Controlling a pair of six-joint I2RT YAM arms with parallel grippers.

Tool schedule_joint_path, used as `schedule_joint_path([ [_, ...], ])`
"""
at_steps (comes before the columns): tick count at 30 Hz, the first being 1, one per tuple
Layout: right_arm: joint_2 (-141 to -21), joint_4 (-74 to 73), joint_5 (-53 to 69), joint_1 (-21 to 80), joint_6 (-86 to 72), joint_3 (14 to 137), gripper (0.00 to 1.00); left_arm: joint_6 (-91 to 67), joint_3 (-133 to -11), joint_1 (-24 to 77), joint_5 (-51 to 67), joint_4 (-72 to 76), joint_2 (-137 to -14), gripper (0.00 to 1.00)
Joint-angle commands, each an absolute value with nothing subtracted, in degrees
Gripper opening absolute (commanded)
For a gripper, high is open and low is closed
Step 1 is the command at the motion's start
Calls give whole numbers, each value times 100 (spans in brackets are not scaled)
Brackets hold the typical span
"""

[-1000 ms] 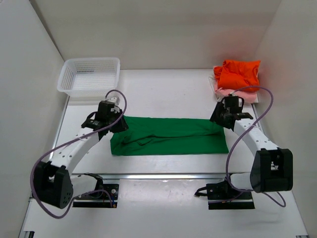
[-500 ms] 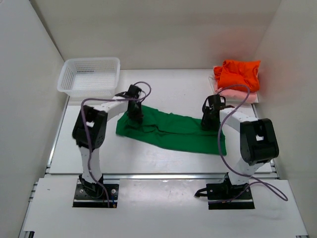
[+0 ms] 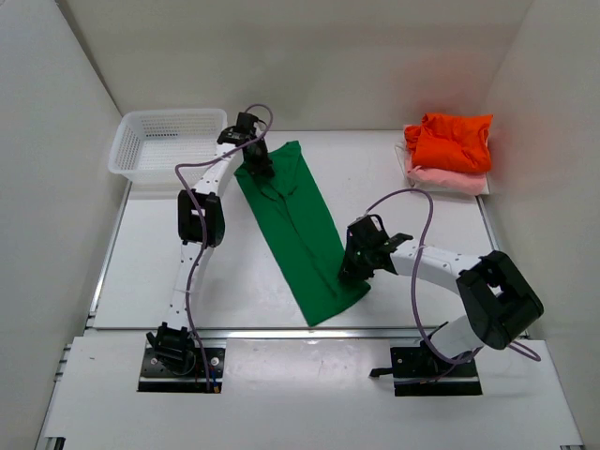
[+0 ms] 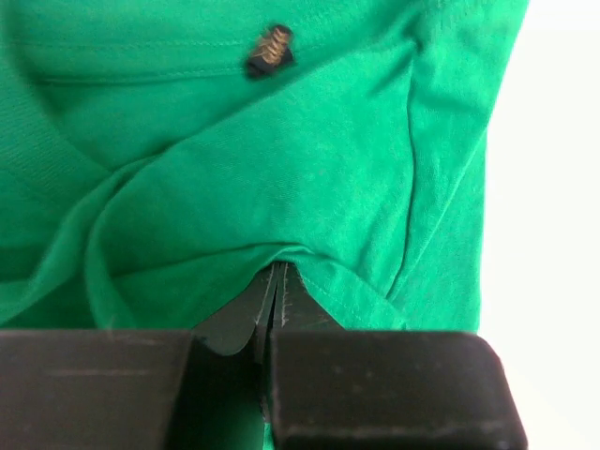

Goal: Fold and stack the t-shirts
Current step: Rotate the tshirt 90 degrees

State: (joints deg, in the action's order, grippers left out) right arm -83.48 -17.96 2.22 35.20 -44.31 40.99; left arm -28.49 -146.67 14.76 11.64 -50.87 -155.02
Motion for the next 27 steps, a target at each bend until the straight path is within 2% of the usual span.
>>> schedule_joint_path([
  [1,-8621,-2273,-226,3314,-4676,4332,14,-3084,-15634,1240,1388,-5415,-15943,8],
  [3,-8683,-2609,-456,3183,-4623,4316,1,-3242,-14553,1187,1406,-4828,-15576,9],
  [5,-8640,-2873,-501,2998,-4501,4211,1,-3322,-14080,1090,1389,-4193,-15258,5],
  [8,-8360,-2771,-501,3075,-4290,4018,19,-3489,-15212,1011,1668,-4403,-15818,5],
  [9,-8158,-2629,-362,3146,-4159,3869,27,-3620,-15266,1019,1766,-4212,-15864,5],
  [11,-7771,-2226,-125,3348,-4114,3632,34,-3735,-14829,976,2125,-3695,-15664,5],
  [12,-7535,-2050,-53,3340,-4035,3560,37,-3779,-14566,1045,2257,-3387,-15506,4],
  [17,-6680,-1555,299,3384,-3701,3454,36,-3963,-15302,1283,3083,-2963,-15197,13],
  [19,-6469,-1757,212,3095,-3551,3515,37,-3790,-15040,1519,3225,-3092,-14532,17],
  [21,-6451,-2230,89,2884,-3306,3647,39,-3184,-14487,1809,2842,-3801,-13882,21],
  [24,-6583,-2565,333,2314,-3007,3657,41,-2330,-12451,2469,1674,-4491,-12475,29],
  [26,-6601,-2567,395,2092,-2831,3481,44,-2494,-9744,2951,1275,-3627,-11134,27],
  [27,-6618,-2427,500,2022,-2813,3463,46,-2644,-9060,3005,1379,-3308,-10770,26],
])
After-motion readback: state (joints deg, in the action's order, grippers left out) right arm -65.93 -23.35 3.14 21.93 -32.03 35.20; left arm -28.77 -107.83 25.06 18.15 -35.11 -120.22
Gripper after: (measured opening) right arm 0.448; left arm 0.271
